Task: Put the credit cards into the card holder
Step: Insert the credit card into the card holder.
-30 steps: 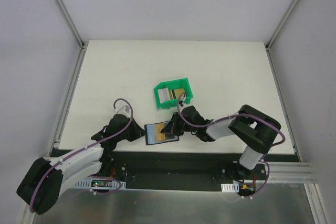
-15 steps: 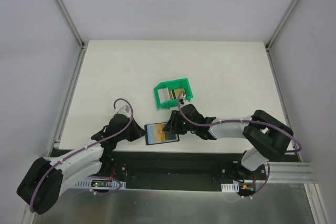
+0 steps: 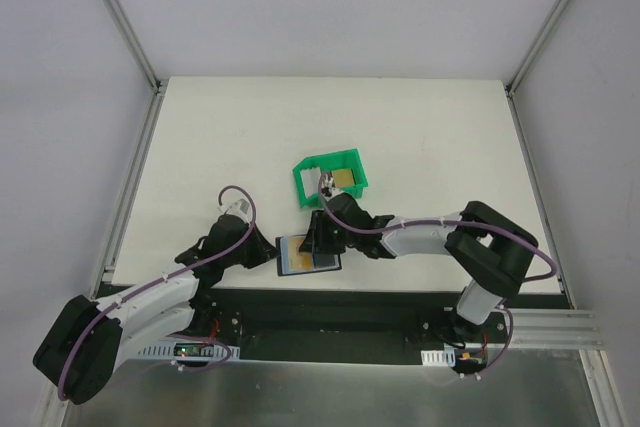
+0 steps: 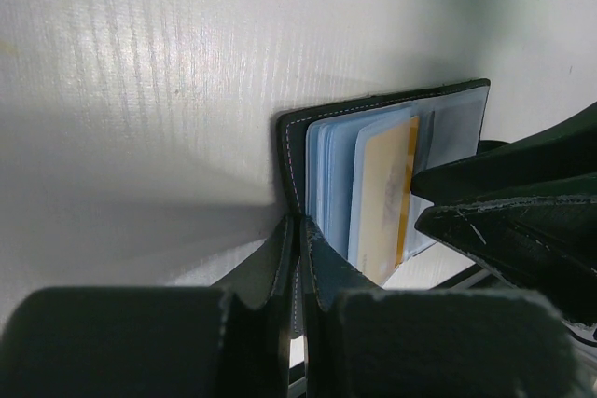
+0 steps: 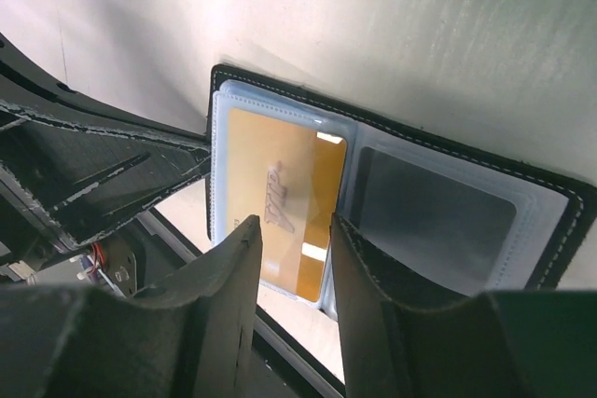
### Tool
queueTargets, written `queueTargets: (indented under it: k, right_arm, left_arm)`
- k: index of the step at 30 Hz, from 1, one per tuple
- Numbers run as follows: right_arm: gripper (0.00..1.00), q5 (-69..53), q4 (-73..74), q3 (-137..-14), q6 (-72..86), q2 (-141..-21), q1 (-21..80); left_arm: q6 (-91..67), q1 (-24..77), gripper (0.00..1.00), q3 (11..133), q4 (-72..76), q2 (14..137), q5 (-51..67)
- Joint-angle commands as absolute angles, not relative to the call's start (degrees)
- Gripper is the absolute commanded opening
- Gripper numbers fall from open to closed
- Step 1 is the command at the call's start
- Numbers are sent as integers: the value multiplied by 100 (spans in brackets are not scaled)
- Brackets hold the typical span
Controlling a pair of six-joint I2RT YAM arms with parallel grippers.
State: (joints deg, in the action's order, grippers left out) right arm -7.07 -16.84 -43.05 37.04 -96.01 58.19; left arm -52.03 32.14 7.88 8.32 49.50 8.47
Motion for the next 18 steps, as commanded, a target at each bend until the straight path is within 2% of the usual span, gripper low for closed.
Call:
queueTargets:
  k: [1, 12, 18]
  right_arm:
    - [38, -896, -1643, -4588, 3586, -9729, 5862]
    - [36, -1046, -1793, -4746, 3481, -9756, 5889]
    - [37, -643, -1240, -4764, 3182, -9423, 5906]
  left_arm:
    - [-5071, 3173, 0, 923, 668, 5001, 809]
    - [-5036, 3173, 0, 975, 668, 5001, 861]
    - [-5019, 3173, 0, 1028, 668, 4957, 967]
